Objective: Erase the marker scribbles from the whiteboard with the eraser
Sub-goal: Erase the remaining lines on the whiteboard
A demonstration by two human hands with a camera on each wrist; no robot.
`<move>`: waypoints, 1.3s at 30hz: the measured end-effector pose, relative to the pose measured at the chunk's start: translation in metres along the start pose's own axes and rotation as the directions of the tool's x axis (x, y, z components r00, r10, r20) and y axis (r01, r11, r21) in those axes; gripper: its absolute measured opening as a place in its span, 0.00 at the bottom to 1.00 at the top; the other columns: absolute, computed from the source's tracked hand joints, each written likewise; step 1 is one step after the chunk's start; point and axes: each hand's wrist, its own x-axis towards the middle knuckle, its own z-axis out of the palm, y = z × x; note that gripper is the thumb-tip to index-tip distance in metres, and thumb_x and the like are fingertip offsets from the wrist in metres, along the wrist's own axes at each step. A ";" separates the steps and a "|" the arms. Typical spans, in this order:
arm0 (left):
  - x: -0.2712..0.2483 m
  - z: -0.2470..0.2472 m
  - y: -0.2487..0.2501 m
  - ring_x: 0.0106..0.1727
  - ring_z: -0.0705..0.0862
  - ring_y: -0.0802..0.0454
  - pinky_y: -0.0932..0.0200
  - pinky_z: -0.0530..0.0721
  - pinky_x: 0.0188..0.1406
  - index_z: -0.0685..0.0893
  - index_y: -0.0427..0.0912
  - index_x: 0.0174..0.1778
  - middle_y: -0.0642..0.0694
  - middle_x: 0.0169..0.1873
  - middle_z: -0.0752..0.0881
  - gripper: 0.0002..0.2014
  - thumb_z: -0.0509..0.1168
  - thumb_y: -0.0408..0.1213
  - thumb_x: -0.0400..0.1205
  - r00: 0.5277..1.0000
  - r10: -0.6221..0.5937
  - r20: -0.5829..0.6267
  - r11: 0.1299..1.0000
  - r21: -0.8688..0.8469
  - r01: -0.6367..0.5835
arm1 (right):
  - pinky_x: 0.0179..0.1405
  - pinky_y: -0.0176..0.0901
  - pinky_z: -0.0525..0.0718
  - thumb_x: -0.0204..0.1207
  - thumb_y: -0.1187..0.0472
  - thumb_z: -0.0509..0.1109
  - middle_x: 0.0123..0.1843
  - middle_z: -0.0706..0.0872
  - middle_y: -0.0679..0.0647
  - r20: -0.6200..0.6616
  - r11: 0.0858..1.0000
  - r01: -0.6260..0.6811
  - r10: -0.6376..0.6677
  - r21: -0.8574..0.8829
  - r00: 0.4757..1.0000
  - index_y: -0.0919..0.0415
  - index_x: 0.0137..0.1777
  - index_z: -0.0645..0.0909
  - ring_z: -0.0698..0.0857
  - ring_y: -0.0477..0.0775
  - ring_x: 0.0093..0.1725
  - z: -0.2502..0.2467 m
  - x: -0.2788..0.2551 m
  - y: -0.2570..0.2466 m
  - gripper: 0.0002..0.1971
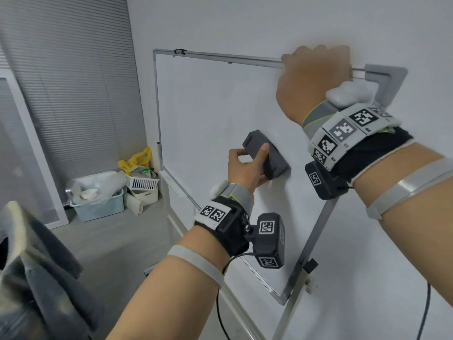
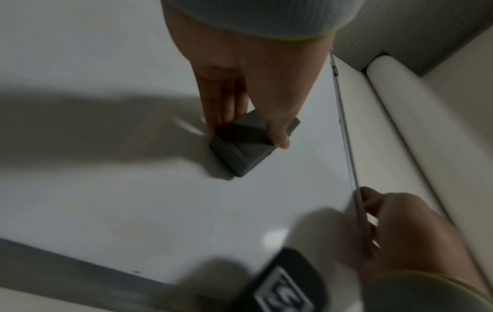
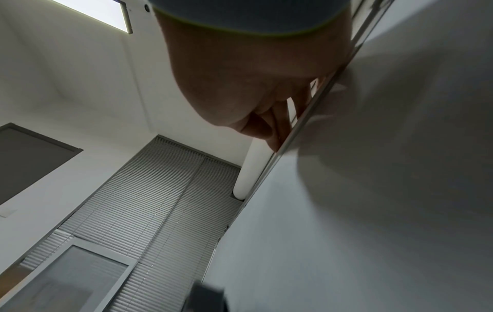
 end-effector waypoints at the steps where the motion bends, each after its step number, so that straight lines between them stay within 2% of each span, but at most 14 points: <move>1: 0.002 -0.005 -0.010 0.50 0.93 0.38 0.44 0.94 0.42 0.73 0.41 0.62 0.30 0.52 0.90 0.25 0.78 0.43 0.77 1.000 -0.007 -0.022 1.000 0.018 0.008 | 0.62 0.57 0.67 0.81 0.60 0.52 0.53 0.82 0.55 0.016 1.000 0.001 -0.001 -0.006 1.000 0.56 0.56 0.81 0.73 0.61 0.48 -0.003 0.001 0.004 0.15; 7: 0.005 -0.039 -0.075 0.54 0.91 0.36 0.38 0.92 0.50 0.77 0.46 0.60 0.32 0.56 0.90 0.22 0.79 0.43 0.76 0.976 -0.166 -0.139 0.979 0.093 0.180 | 0.61 0.57 0.70 0.79 0.64 0.59 0.61 0.79 0.63 0.158 0.997 -0.024 0.034 -0.067 0.987 0.64 0.66 0.77 0.77 0.67 0.60 -0.007 0.000 0.024 0.17; 10: 0.007 -0.020 -0.054 0.54 0.91 0.35 0.36 0.92 0.50 0.76 0.45 0.61 0.33 0.51 0.90 0.23 0.79 0.43 0.75 0.994 -0.059 -0.095 0.991 0.114 0.069 | 0.61 0.58 0.71 0.75 0.68 0.61 0.63 0.76 0.64 0.173 0.996 -0.009 0.025 -0.089 0.985 0.65 0.66 0.75 0.76 0.68 0.61 -0.004 -0.008 0.028 0.19; 13: 0.008 0.012 -0.010 0.51 0.92 0.36 0.37 0.92 0.49 0.77 0.48 0.59 0.39 0.43 0.89 0.26 0.80 0.50 0.71 0.993 0.117 0.000 0.978 0.174 -0.115 | 0.62 0.57 0.70 0.75 0.68 0.61 0.65 0.77 0.63 0.169 0.997 -0.002 0.015 -0.079 0.986 0.64 0.68 0.74 0.76 0.67 0.62 -0.005 -0.009 0.030 0.21; 16: 0.005 0.035 0.020 0.43 0.91 0.47 0.49 0.91 0.45 0.78 0.55 0.55 0.46 0.40 0.90 0.24 0.78 0.57 0.70 0.952 0.300 0.056 0.898 0.319 -0.302 | 0.63 0.56 0.70 0.75 0.67 0.62 0.66 0.77 0.62 0.154 0.997 -0.008 0.020 -0.075 0.988 0.63 0.70 0.74 0.76 0.67 0.64 -0.005 -0.011 0.026 0.22; 19: 0.003 0.032 0.017 0.41 0.90 0.51 0.56 0.88 0.41 0.78 0.56 0.57 0.50 0.40 0.89 0.21 0.75 0.59 0.73 0.932 0.360 0.042 0.861 0.370 -0.349 | 0.62 0.57 0.69 0.73 0.67 0.62 0.63 0.78 0.62 0.082 0.996 -0.043 0.049 -0.072 0.995 0.64 0.66 0.76 0.76 0.66 0.62 0.001 -0.013 0.017 0.20; 23: 0.028 -0.015 -0.033 0.43 0.89 0.50 0.53 0.88 0.46 0.78 0.53 0.60 0.47 0.43 0.89 0.22 0.74 0.57 0.75 0.974 0.190 -0.123 0.925 0.354 -0.136 | 0.66 0.57 0.67 0.73 0.62 0.63 0.63 0.76 0.63 0.020 0.990 -0.104 0.106 -0.095 0.994 0.64 0.69 0.75 0.74 0.66 0.61 0.013 -0.011 -0.001 0.22; 25: 0.044 -0.047 -0.066 0.44 0.89 0.46 0.45 0.90 0.52 0.78 0.52 0.61 0.46 0.42 0.88 0.23 0.75 0.56 0.74 0.979 0.054 -0.197 0.947 0.321 0.012 | 0.71 0.58 0.64 0.73 0.60 0.64 0.65 0.75 0.65 -0.008 0.987 -0.130 0.130 -0.089 0.991 0.65 0.71 0.74 0.73 0.67 0.64 0.021 -0.010 -0.010 0.25; 28: 0.061 -0.083 -0.109 0.50 0.91 0.39 0.36 0.90 0.55 0.78 0.46 0.65 0.39 0.45 0.90 0.33 0.77 0.57 0.68 0.953 -0.157 -0.260 0.956 0.203 0.213 | 0.79 0.64 0.61 0.73 0.56 0.66 0.68 0.75 0.68 -0.098 0.984 -0.169 0.163 -0.053 0.982 0.69 0.69 0.75 0.73 0.71 0.68 0.026 -0.009 -0.018 0.26; 30: 0.069 -0.101 -0.127 0.53 0.90 0.34 0.36 0.90 0.54 0.77 0.42 0.65 0.35 0.51 0.90 0.29 0.77 0.51 0.73 0.928 -0.254 -0.273 0.952 0.097 0.289 | 0.82 0.68 0.58 0.72 0.55 0.65 0.69 0.75 0.70 -0.156 0.982 -0.187 0.180 -0.035 0.971 0.70 0.68 0.76 0.74 0.73 0.68 0.030 -0.006 -0.024 0.27; 32: 0.075 -0.115 -0.135 0.57 0.89 0.32 0.41 0.91 0.47 0.77 0.42 0.64 0.33 0.55 0.88 0.20 0.74 0.44 0.80 0.897 -0.333 -0.291 0.937 0.005 0.350 | 0.83 0.68 0.57 0.71 0.54 0.63 0.70 0.75 0.70 -0.176 0.981 -0.190 0.183 -0.029 0.967 0.71 0.68 0.76 0.74 0.73 0.68 0.032 -0.004 -0.032 0.28; 35: 0.090 -0.134 -0.143 0.57 0.89 0.32 0.52 0.89 0.26 0.80 0.37 0.67 0.33 0.58 0.88 0.22 0.73 0.45 0.81 0.860 -0.408 -0.306 0.901 0.016 0.433 | 0.82 0.69 0.59 0.70 0.53 0.62 0.68 0.76 0.70 -0.169 0.981 -0.185 0.173 -0.055 0.970 0.72 0.69 0.75 0.75 0.73 0.69 0.042 0.003 -0.045 0.30; 36: 0.096 -0.138 -0.144 0.57 0.89 0.32 0.53 0.89 0.24 0.81 0.35 0.67 0.33 0.58 0.89 0.23 0.73 0.46 0.81 0.852 -0.421 -0.312 0.891 0.033 0.452 | 0.82 0.70 0.60 0.70 0.53 0.62 0.68 0.77 0.70 -0.168 0.981 -0.183 0.170 -0.064 0.971 0.72 0.69 0.75 0.75 0.73 0.69 0.045 0.006 -0.048 0.30; 39: 0.117 -0.144 -0.138 0.55 0.89 0.32 0.50 0.89 0.31 0.83 0.34 0.64 0.35 0.55 0.90 0.24 0.73 0.49 0.80 0.842 -0.425 -0.331 0.877 0.079 0.473 | 0.81 0.69 0.60 0.71 0.52 0.62 0.69 0.76 0.70 -0.134 0.984 -0.162 0.151 -0.079 0.979 0.71 0.71 0.74 0.73 0.72 0.71 0.056 0.018 -0.056 0.31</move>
